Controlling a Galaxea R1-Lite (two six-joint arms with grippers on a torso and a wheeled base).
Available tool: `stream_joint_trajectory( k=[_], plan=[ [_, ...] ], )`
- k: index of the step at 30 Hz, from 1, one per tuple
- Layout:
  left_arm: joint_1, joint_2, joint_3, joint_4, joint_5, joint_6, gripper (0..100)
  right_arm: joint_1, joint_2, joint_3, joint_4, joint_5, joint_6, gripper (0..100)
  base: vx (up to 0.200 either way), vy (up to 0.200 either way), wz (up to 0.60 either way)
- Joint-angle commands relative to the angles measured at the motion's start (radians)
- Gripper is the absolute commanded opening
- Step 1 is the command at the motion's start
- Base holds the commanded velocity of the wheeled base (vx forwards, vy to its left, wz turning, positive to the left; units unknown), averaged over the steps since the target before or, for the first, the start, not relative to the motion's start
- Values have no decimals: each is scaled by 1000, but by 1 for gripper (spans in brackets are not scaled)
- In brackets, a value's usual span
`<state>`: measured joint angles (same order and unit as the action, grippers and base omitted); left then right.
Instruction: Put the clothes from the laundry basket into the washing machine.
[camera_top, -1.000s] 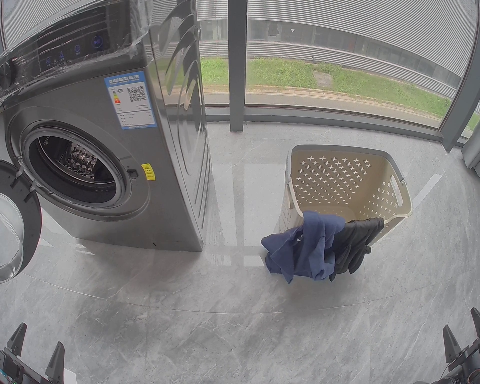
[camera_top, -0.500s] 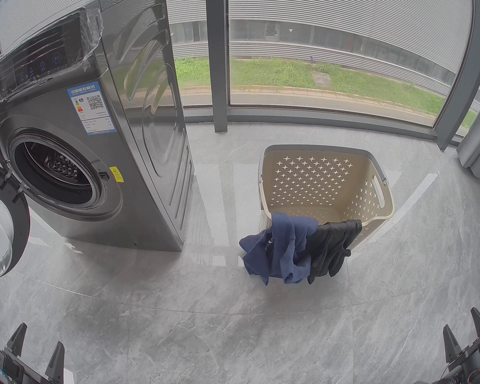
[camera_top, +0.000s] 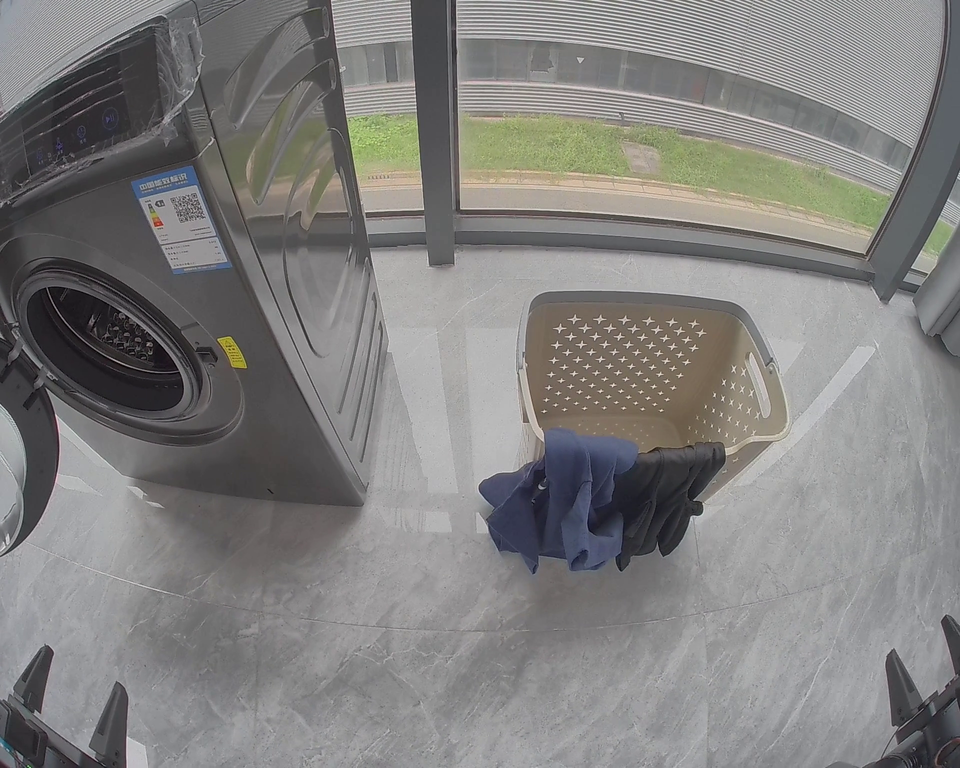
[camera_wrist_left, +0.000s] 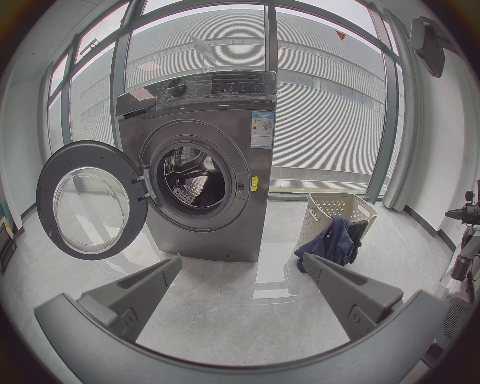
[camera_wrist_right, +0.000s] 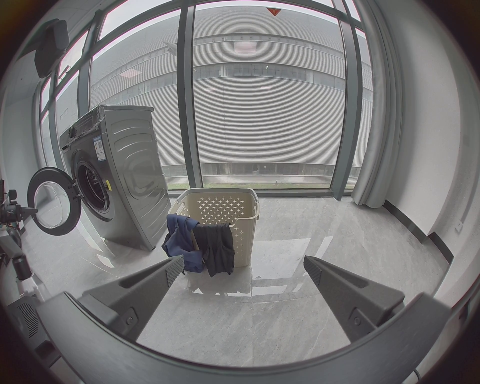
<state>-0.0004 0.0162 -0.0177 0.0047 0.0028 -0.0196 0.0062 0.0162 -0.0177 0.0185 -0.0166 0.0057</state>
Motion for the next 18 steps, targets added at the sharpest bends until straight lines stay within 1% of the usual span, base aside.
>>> stream_joint_trajectory(
  k=[1, 4, 13, 18],
  plan=[
    [0, -15, 16, 0, 0, 0, 100, 1, -16, 7, 0, 0, 0, 100, 0, -200, 0],
    [0, -15, 16, 0, 0, -2, 100, 1, -16, 7, 0, 0, 0, 100, 0, -200, 0],
    [0, -15, 16, 0, 0, 0, 100, 1, -16, 7, 0, 0, 0, 100, 0, 0, 0],
    [0, -15, 16, 0, 0, 0, 100, 1, -16, 7, 0, 0, 0, 100, 200, 0, 0]
  ],
)
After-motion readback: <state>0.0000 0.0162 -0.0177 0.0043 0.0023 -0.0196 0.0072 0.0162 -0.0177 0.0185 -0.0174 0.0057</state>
